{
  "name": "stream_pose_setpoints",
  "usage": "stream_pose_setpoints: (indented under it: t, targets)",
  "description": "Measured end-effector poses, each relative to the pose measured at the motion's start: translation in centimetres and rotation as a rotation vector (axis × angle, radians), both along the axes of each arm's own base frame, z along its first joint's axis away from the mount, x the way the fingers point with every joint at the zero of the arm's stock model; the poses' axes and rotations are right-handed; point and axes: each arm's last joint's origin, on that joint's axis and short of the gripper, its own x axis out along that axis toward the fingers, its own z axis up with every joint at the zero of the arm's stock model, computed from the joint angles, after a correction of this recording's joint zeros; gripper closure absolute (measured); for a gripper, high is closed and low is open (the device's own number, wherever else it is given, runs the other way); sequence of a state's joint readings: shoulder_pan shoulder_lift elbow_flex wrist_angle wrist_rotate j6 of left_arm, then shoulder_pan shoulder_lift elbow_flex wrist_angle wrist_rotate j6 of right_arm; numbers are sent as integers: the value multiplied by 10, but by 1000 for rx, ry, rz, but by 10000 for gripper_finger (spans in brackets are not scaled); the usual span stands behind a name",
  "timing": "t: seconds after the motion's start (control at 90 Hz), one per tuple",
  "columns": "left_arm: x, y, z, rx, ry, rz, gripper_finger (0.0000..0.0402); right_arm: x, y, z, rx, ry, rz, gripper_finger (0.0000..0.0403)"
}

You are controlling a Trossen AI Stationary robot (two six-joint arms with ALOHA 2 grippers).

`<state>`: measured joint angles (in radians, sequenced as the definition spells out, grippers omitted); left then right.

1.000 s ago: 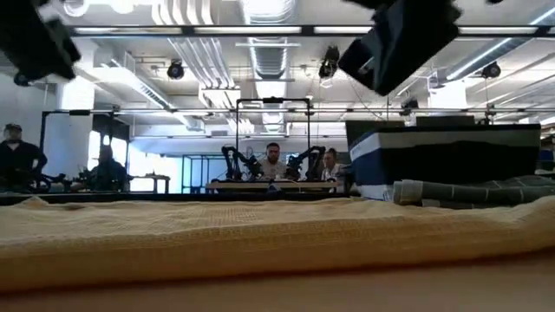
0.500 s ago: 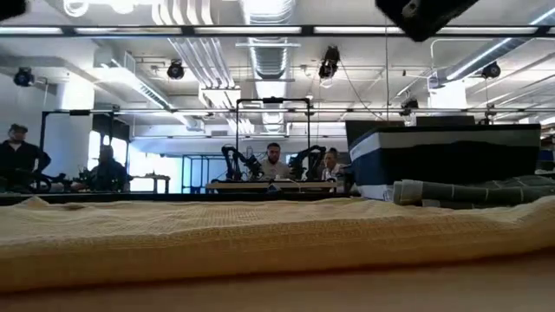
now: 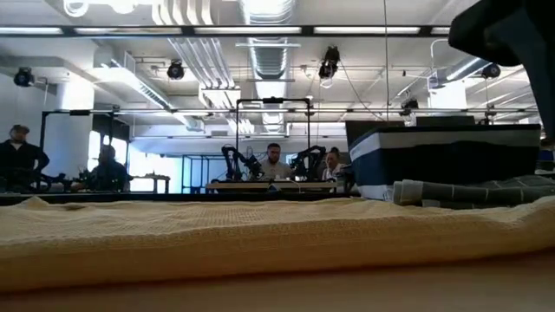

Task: Fold towel
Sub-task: Fold the yellow kitchen towel

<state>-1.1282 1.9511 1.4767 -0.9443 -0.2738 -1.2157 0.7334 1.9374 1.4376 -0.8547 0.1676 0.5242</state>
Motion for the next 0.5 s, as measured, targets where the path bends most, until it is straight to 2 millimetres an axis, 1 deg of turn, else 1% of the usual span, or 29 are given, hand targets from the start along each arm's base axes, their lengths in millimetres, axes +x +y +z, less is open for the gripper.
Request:
stream_pose_setpoints:
  t: [0.078, 0.178, 0.289, 0.5]
  targets:
    - [-1, -3, -10, 34, 38, -5, 213, 2, 0, -11, -47, 0, -5, 171]
    - [-3, 0, -21, 101, 74, -5, 219, 3, -1, -19, -102, -15, -7, 177]
    - [-4, 5, -29, 137, 88, 5, 221, 4, -1, -22, -138, -36, -7, 177]
    - [-5, 11, -36, 177, 45, 40, 212, 3, 1, -22, -149, -50, 0, 167]
